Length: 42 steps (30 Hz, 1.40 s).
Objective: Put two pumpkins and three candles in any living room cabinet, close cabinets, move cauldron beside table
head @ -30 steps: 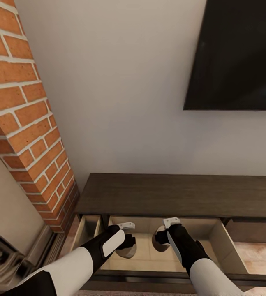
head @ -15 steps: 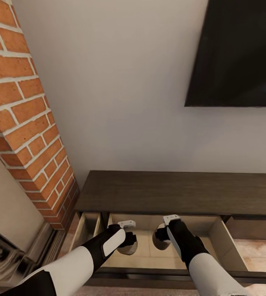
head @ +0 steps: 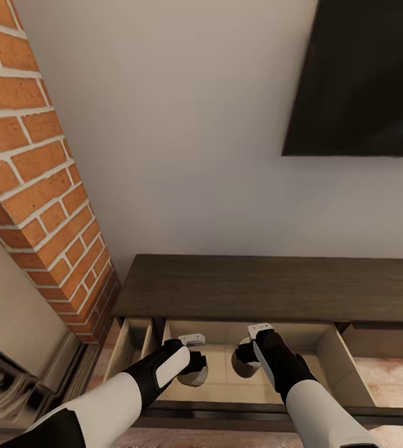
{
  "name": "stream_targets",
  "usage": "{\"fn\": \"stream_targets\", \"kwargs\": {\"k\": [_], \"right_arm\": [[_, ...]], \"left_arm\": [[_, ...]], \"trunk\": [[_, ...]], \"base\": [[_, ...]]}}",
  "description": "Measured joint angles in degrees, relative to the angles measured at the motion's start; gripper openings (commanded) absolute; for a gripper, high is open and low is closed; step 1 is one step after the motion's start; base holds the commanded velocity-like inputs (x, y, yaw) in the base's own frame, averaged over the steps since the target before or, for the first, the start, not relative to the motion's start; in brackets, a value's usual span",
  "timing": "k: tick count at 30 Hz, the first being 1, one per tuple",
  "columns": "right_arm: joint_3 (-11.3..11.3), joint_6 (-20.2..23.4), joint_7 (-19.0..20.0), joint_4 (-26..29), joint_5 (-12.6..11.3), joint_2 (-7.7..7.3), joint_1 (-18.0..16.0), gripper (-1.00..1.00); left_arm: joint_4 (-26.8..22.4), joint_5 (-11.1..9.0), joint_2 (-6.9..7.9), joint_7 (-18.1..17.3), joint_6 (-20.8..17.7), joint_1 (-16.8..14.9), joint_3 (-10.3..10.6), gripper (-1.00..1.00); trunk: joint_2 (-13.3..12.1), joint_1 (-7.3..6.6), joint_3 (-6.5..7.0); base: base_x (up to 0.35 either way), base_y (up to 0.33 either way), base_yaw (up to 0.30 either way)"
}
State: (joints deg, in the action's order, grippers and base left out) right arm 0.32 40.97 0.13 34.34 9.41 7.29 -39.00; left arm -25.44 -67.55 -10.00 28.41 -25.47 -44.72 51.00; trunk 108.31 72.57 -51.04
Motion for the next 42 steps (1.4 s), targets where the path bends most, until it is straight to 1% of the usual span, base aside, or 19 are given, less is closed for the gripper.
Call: {"fn": "stream_targets", "kwargs": {"k": [5,8,12,18,20,22,25,32,39,42], "right_arm": [[-0.06,-0.79,-0.01,-0.79,-0.15,0.05,0.02,-1.00],[0.04,-2.39,-0.06,-3.76,-0.23,0.14,0.02,-1.00],[0.11,-3.79,-0.10,-4.76,-0.10,0.16,0.00,-1.00],[0.16,-4.94,-0.16,-5.11,-0.07,0.17,-0.01,-1.00],[0.17,-5.96,-0.17,-5.13,-0.03,0.17,-0.01,-1.00],[0.18,-8.21,-0.25,-5.65,0.11,0.17,-0.01,-1.00],[0.22,-9.39,-0.36,-7.03,0.21,0.21,0.00,-1.00],[0.25,-10.02,-0.48,-8.12,0.37,0.20,-0.04,-1.00],[0.25,-10.02,-0.58,-8.22,0.41,0.17,-0.41,-1.00],[0.22,-9.89,-0.56,-8.31,0.39,0.17,-0.76,-1.00]], "left_arm": [[-0.21,-0.09,0.00,-0.02,-0.17,-0.03,-0.01,-1.00],[-0.33,-0.10,0.00,-0.03,-0.32,-0.03,-0.01,-1.00],[-0.44,-0.09,0.00,-0.05,-0.63,-0.20,-0.01,-1.00],[-0.65,-0.20,0.00,-0.46,-3.56,-0.99,-0.02,-1.00],[-0.67,-0.14,0.00,-0.50,-3.90,-1.07,-0.03,-1.00],[-0.70,-0.09,0.00,-0.54,-4.24,-1.27,-0.07,-1.00],[-0.71,-0.19,0.00,-0.53,-4.44,-1.40,-0.09,-1.00],[-0.64,-0.14,0.00,-0.55,-4.27,-1.46,-0.10,-1.00],[-0.56,0.07,0.00,-0.51,-3.19,-1.44,-0.08,-1.00],[-0.57,0.08,0.00,-0.52,-2.11,-1.45,-0.03,-1.00]], "trunk": [[0.00,0.00,-0.27],[0.00,0.00,-0.44],[0.00,0.00,-0.69],[0.00,0.00,-1.10],[0.00,0.00,-1.24],[0.00,0.00,-1.39],[0.00,0.00,-1.60],[0.00,0.00,-2.11],[0.00,0.00,-2.62],[0.00,0.00,-2.85]], "base": [[0.000,0.000,0.000],[0.000,0.000,0.000],[0.000,0.000,0.000],[0.000,0.000,0.000],[0.000,0.000,0.000],[0.000,0.000,0.000],[0.000,0.000,0.000],[0.000,0.000,0.000],[0.000,0.000,0.000],[0.000,0.000,0.000]]}}
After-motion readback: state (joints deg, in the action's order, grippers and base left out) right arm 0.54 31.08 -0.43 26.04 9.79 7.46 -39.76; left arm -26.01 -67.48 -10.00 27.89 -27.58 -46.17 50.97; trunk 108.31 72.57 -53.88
